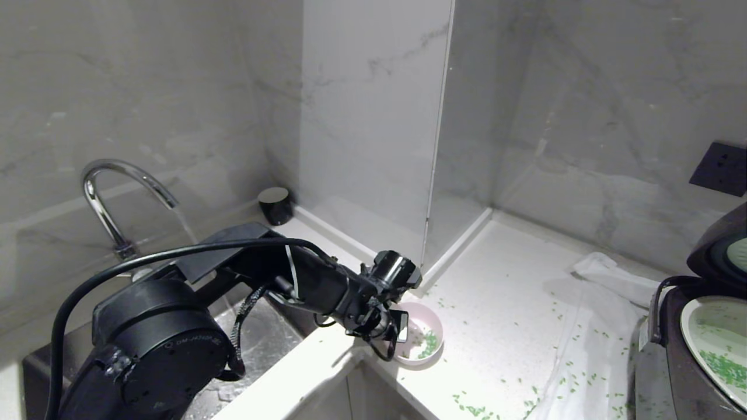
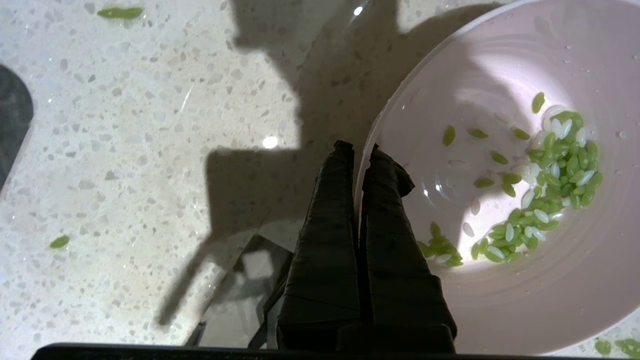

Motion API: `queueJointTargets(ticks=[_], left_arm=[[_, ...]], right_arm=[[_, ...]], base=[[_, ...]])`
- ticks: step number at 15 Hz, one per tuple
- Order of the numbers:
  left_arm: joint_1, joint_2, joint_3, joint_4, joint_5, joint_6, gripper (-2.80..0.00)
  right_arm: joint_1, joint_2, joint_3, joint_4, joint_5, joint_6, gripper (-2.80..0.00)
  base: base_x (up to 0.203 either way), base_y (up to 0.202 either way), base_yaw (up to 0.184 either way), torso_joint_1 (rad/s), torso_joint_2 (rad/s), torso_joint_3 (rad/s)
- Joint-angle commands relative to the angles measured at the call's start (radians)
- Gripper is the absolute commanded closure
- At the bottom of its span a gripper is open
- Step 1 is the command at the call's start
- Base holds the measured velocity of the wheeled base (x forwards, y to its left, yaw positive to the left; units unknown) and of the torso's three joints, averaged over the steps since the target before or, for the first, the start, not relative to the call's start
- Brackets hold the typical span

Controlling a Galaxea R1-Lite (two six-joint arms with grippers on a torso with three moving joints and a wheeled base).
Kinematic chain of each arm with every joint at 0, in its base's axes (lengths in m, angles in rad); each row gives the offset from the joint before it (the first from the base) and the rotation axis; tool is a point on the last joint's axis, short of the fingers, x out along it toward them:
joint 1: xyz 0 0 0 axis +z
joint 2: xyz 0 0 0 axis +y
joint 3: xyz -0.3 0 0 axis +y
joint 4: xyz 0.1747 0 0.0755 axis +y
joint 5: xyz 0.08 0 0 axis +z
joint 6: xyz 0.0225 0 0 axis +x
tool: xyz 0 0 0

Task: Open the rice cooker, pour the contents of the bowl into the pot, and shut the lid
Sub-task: Pick up the bowl on the table, then fill a bowl with water from the tap

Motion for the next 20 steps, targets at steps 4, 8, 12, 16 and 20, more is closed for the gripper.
queueJointTargets(ticks=[4,8,12,16,20], left_arm=[[0.039,-0.082,0.019,0.077,-0.007,-0.005,0.0],[0.087,-0.141,0.086,0.077,-0.012,-0.013,0.0],[0.123,-0.176,0.134,0.074,-0.033,-0.015,0.0],[0.194,-0.221,0.178,0.073,-0.12,-0.015,0.0],[0.253,-0.256,0.238,0.043,-0.118,-0.015,0.0]], right_arm=[[0.0,0.0,0.002,-0.001,0.001,0.0,0.0],[0.0,0.0,0.002,-0.001,0.001,0.0,0.0],[0.0,0.0,0.002,-0.001,0.001,-0.001,0.0],[0.0,0.0,0.002,-0.001,0.001,0.0,0.0],[0.0,0.0,0.002,-0.001,0.001,-0.001,0.0]], base=[[0.0,0.0,0.0,0.0,0.0,0.0],[0.0,0.0,0.0,0.0,0.0,0.0],[0.0,0.0,0.0,0.0,0.0,0.0],[0.0,0.0,0.0,0.0,0.0,0.0],[0.0,0.0,0.0,0.0,0.0,0.0]])
